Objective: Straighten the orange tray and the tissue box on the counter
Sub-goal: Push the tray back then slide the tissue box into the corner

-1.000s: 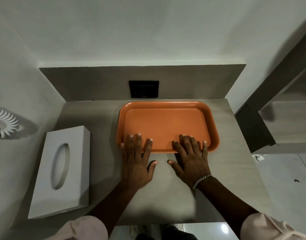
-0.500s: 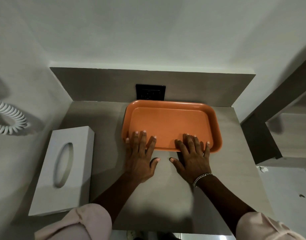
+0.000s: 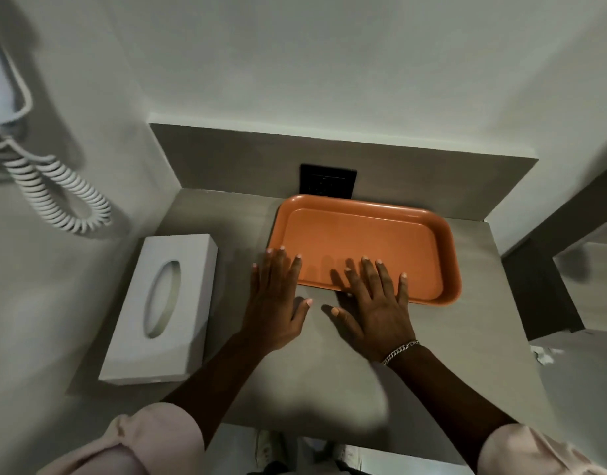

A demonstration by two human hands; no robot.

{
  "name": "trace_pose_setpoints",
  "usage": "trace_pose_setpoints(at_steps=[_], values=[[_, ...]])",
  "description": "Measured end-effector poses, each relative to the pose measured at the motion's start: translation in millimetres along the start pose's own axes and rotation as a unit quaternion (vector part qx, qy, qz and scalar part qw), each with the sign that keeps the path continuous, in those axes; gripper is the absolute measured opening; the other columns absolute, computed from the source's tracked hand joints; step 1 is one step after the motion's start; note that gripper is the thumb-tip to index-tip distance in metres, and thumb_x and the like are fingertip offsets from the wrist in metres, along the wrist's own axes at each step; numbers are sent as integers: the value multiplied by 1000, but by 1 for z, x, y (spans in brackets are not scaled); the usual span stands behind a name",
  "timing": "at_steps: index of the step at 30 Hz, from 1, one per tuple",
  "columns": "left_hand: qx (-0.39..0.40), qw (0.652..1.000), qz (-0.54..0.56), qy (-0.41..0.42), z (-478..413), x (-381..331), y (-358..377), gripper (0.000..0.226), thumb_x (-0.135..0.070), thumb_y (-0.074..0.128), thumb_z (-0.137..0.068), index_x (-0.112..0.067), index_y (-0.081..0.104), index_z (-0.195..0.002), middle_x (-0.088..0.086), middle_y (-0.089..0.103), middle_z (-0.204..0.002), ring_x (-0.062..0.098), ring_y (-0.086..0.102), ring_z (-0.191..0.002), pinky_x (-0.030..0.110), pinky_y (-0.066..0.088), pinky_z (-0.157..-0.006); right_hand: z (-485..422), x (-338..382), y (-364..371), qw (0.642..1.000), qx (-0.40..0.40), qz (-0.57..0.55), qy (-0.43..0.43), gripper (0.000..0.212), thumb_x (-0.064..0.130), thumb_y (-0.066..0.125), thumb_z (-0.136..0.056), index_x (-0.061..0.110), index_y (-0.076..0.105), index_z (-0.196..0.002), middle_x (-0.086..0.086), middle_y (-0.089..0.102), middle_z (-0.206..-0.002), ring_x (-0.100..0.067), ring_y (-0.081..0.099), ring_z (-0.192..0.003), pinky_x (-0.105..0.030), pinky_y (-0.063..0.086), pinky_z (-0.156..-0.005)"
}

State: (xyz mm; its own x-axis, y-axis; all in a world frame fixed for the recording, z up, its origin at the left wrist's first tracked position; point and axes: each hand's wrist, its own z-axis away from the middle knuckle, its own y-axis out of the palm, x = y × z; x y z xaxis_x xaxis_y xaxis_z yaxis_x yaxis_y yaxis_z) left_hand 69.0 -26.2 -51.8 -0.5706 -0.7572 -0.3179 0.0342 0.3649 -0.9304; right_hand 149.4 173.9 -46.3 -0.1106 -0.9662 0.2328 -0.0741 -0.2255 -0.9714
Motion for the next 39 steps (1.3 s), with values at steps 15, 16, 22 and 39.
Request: trace_pose_setpoints(at_steps=[15,16,22,39], values=[[-95,978,-53,-180,74,65,-64,87,-55,47,-86,-12,12,-153,19,8,-163,37,-2,-151,61,6,-120,-28,105,12,971,54,-25,-233,76,70,28,-91,27,24,-153,-16,16,-164,-36,12,-151,-61,5,-118],[-91,974,-61,-199,77,70,-66,89,-57,47,-85,-13,11,-153,18,8,-163,38,-1,-150,62,5,-120,-30,110,14,967,56,-25,-246,76,69,28,-91,26,25,-153,-16,17,-164,-36,13,-151,-60,5,-117],[-49,949,-86,-298,85,93,-68,101,-72,42,-78,-15,7,-154,20,5,-163,43,-2,-149,66,0,-115,-46,133,38,952,96,16,-290,81,72,27,-91,22,23,-154,-14,11,-166,-33,7,-153,-56,4,-121],[-19,902,-70,-425,62,113,-63,120,-79,54,-56,-19,8,-149,19,16,-157,43,20,-142,61,26,-111,-61,141,82,942,145,45,-299,87,80,13,-85,31,8,-157,-6,1,-167,-27,-6,-153,-59,-4,-120]])
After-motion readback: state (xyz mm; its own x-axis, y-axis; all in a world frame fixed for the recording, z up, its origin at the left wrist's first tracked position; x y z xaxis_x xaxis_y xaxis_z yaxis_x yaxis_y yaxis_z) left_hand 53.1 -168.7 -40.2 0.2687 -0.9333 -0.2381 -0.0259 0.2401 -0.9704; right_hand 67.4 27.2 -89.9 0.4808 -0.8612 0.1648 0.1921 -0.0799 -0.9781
